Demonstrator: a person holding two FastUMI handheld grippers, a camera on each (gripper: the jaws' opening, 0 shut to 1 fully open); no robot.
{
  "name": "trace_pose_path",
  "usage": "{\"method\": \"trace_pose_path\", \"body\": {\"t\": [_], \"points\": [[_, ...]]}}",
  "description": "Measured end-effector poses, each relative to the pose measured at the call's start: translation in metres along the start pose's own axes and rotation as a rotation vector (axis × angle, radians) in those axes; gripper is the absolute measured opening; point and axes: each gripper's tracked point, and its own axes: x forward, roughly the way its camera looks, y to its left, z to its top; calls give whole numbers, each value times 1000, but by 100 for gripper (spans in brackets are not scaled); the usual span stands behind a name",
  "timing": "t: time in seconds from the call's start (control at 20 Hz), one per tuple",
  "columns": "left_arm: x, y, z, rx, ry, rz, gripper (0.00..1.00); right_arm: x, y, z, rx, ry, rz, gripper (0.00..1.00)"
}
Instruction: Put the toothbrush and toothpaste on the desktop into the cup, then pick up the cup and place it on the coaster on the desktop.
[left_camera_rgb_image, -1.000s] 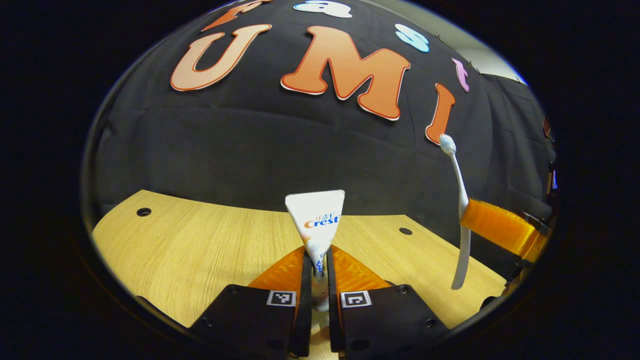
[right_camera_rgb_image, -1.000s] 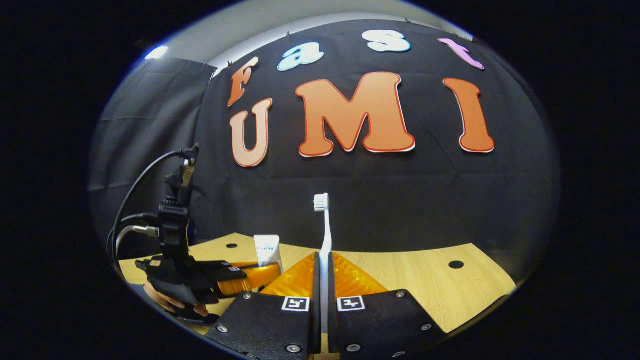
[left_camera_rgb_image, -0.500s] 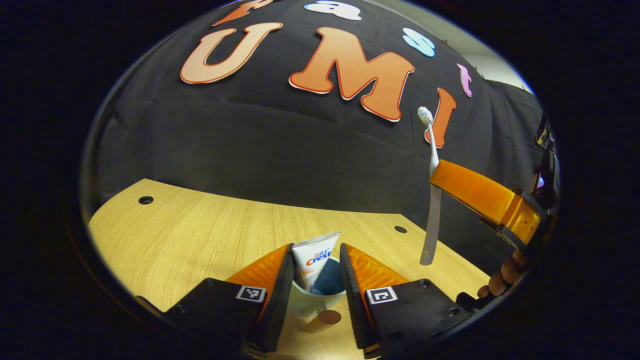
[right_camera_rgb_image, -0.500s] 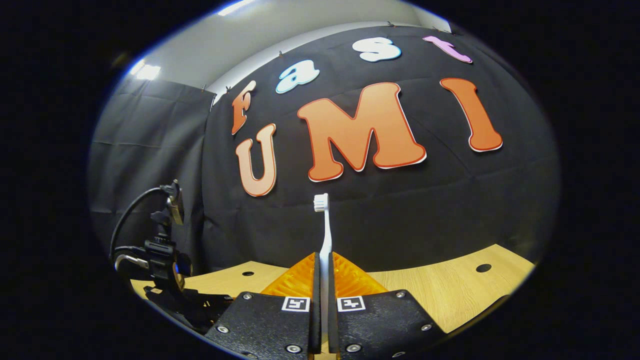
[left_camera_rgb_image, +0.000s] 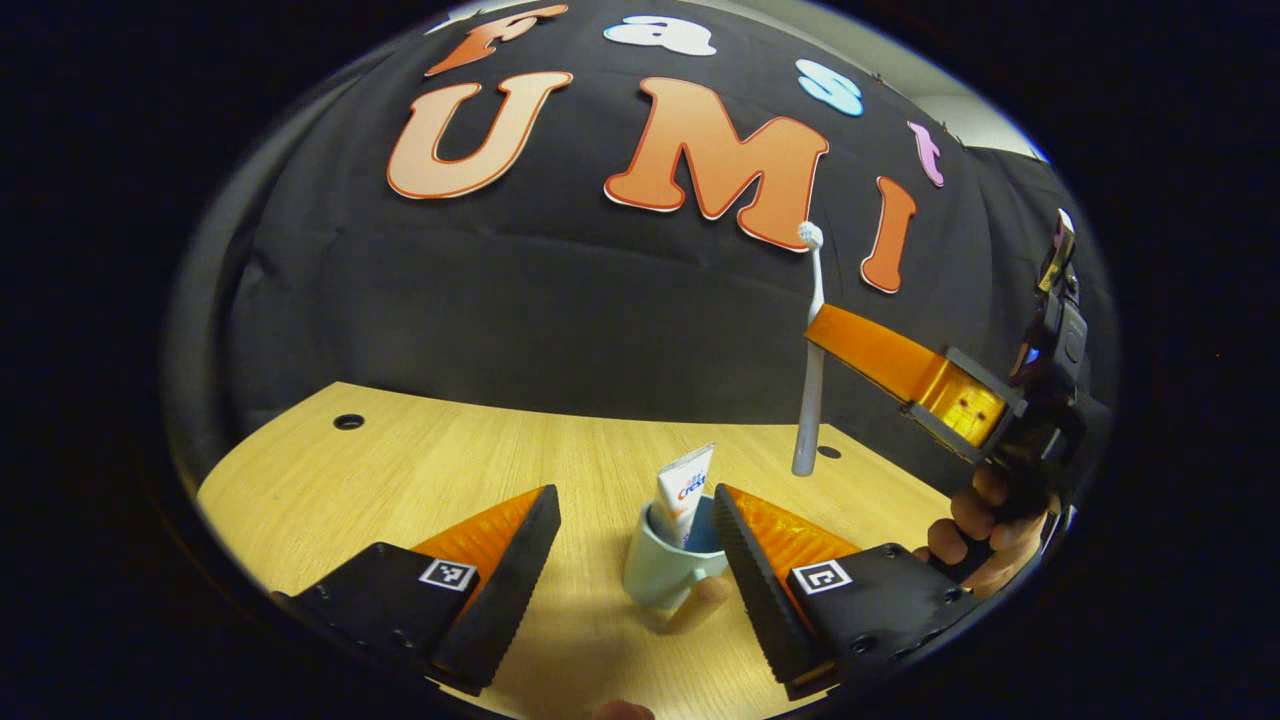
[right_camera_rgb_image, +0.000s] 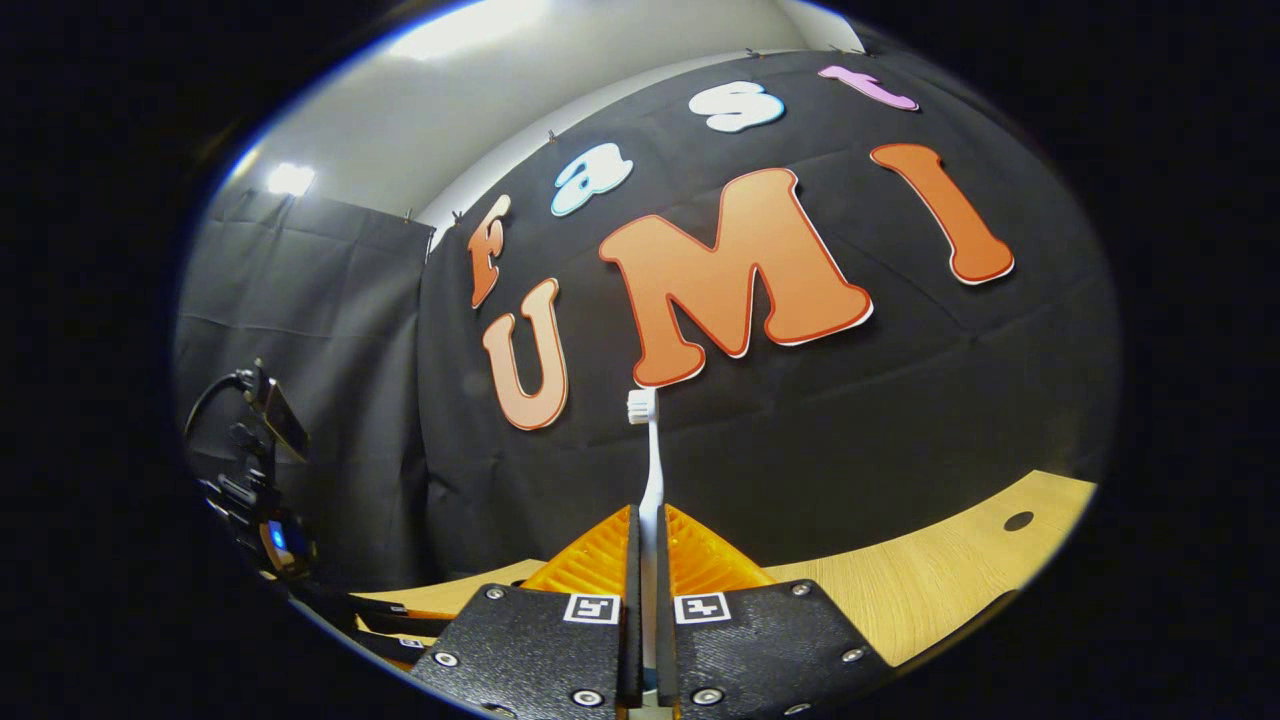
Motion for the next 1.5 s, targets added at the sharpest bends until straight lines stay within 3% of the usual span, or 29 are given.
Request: {"method": "trace_pose_path", "body": {"t": [0.4,0.8,1.1,1.2,1.25,1.3,1.4,1.5], "points": [[-17,24,-2,22,-14,43,99,15,9,-62,23,92,30,6],[-13,12,-12,-1,29,25,99,6,-6,-101,28,208,-14,7],[-8,-17,-11,31,110,-1,99,-23,-13,-81,27,242,-23,14],[-4,-25,-5,36,144,-5,99,-33,-15,-69,1,249,-13,23],[-4,-30,-2,36,160,-7,100,-39,-15,-61,-15,249,-7,41],[-3,-37,2,32,173,-15,100,-45,-15,-53,-36,244,-2,34],[-4,-46,8,21,209,-28,100,-59,-19,-32,-72,223,-4,56],[-2,-58,10,4,274,-45,100,-72,-25,-15,-87,204,-16,69]]}}
